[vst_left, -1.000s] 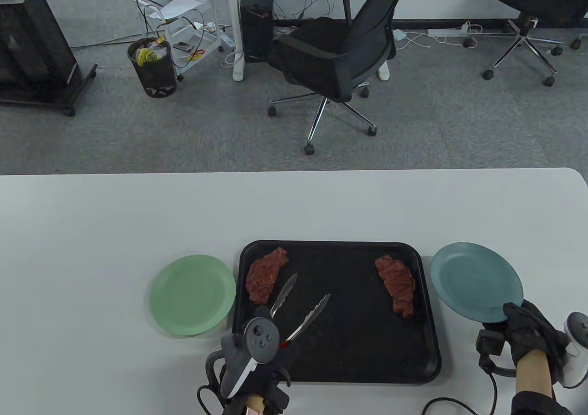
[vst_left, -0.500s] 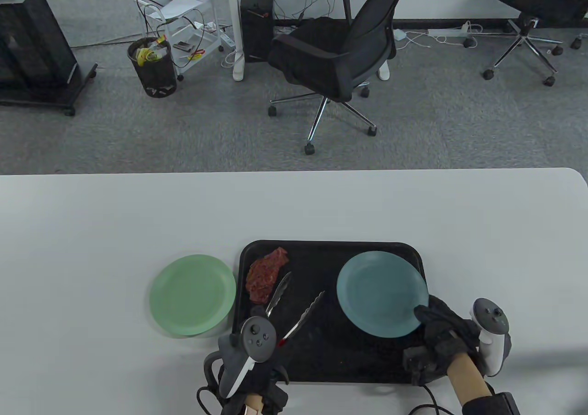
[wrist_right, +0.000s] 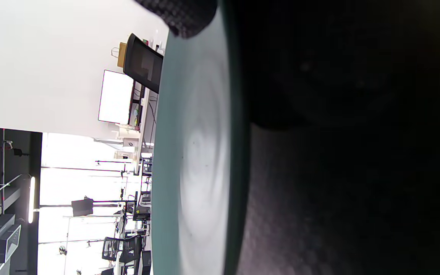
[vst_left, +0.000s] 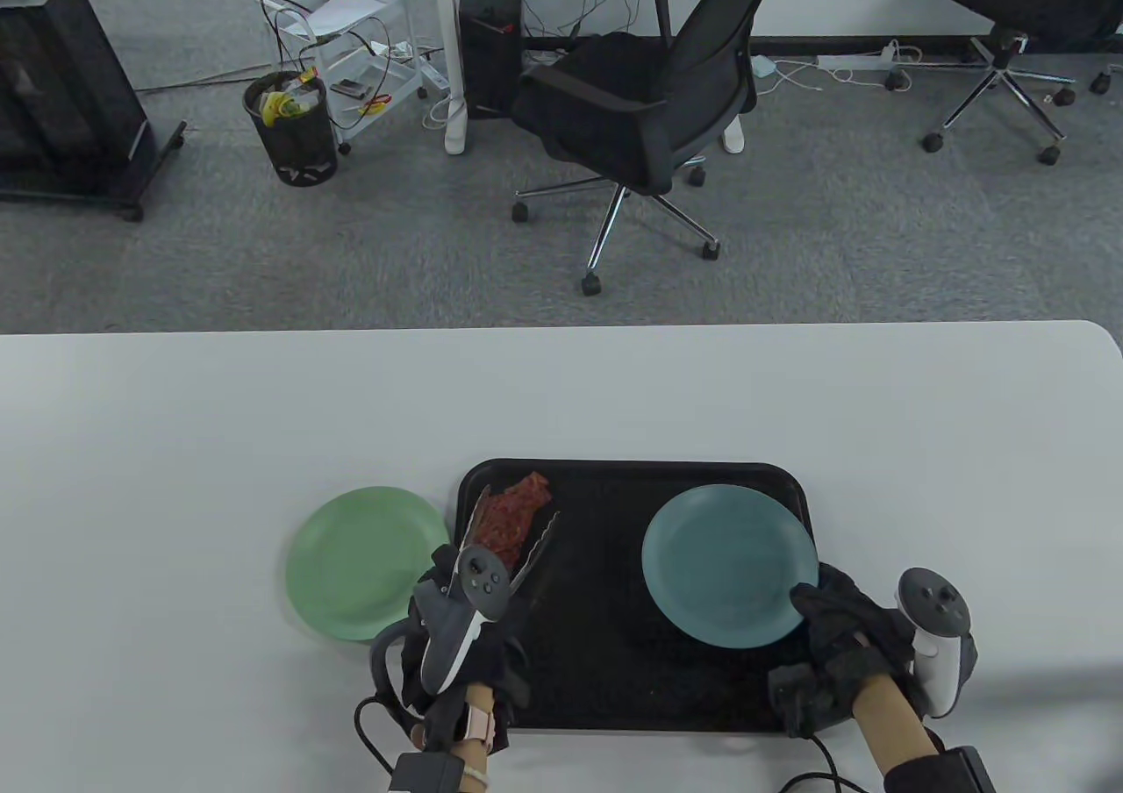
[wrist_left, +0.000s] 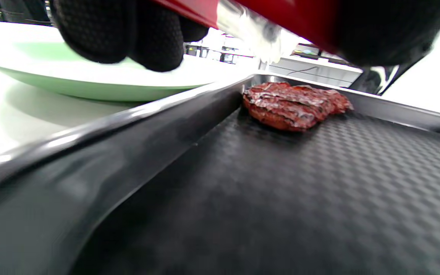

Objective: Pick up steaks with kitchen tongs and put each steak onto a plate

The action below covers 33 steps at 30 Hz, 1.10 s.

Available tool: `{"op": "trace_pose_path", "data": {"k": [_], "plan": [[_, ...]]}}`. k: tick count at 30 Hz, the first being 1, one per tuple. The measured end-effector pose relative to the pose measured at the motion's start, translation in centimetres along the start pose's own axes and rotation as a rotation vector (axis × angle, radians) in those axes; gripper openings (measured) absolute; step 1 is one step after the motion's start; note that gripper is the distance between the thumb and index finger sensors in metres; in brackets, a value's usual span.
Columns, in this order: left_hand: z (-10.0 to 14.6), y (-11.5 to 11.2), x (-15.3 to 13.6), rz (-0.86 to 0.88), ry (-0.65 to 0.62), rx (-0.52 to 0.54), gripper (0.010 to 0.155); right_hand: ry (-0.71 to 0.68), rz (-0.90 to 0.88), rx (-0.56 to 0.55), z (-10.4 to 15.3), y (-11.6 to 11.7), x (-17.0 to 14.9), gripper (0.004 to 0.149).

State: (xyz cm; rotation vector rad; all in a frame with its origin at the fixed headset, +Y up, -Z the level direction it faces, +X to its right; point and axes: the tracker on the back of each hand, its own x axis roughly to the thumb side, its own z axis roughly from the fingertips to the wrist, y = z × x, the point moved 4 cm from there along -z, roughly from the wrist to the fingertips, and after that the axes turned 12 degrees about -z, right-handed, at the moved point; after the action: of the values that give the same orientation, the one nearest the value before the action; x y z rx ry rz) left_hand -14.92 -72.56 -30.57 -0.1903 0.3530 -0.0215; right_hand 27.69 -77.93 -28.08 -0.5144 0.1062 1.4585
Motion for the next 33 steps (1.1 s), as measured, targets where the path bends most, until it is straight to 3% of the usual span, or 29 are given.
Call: {"op": "trace_pose_path", "data": {"k": [6, 10, 12, 14, 16, 27, 33], "plan": [[-1.5, -0.3, 1.0, -0.134, 0.024, -0.094, 0.099, -0.005, -0.011, 0.002, -0.6, -0.4, -0.1, 0.056], [-2.1, -1.0, 1.1, -0.085, 0.002, -0.130, 0.098, -0.009, 0.010, 0.000, -0.7, -0.3, -0.1, 0.056], [-2.0, -0.6, 0.9, -0.108, 0.016, -0.074, 0.096, -0.014, 0.021, 0.000, -0.6, -0.1, 0.1, 0.056], [-1.5, 0.1, 0.6, -0.094, -0.011, 0.069, 0.095, -0.018, 0.033, 0.000, -0.5, 0.1, 0.2, 0.056], [-1.1, 0.0, 0.1, -0.132, -0.022, 0.109, 0.094, -0.019, 0.047, 0.004, -0.4, 0.3, 0.2, 0.056], [1.6, 1.2, -0.5, -0.042, -0.144, 0.168, 0.092, -0.010, 0.102, 0.039, 0.1, 1.8, -0.2, 0.056], [4.6, 2.7, 1.8, 0.035, -0.307, 0.238, 0.092, -0.007, 0.121, 0.066, 0.4, 2.5, -0.2, 0.056]]}}
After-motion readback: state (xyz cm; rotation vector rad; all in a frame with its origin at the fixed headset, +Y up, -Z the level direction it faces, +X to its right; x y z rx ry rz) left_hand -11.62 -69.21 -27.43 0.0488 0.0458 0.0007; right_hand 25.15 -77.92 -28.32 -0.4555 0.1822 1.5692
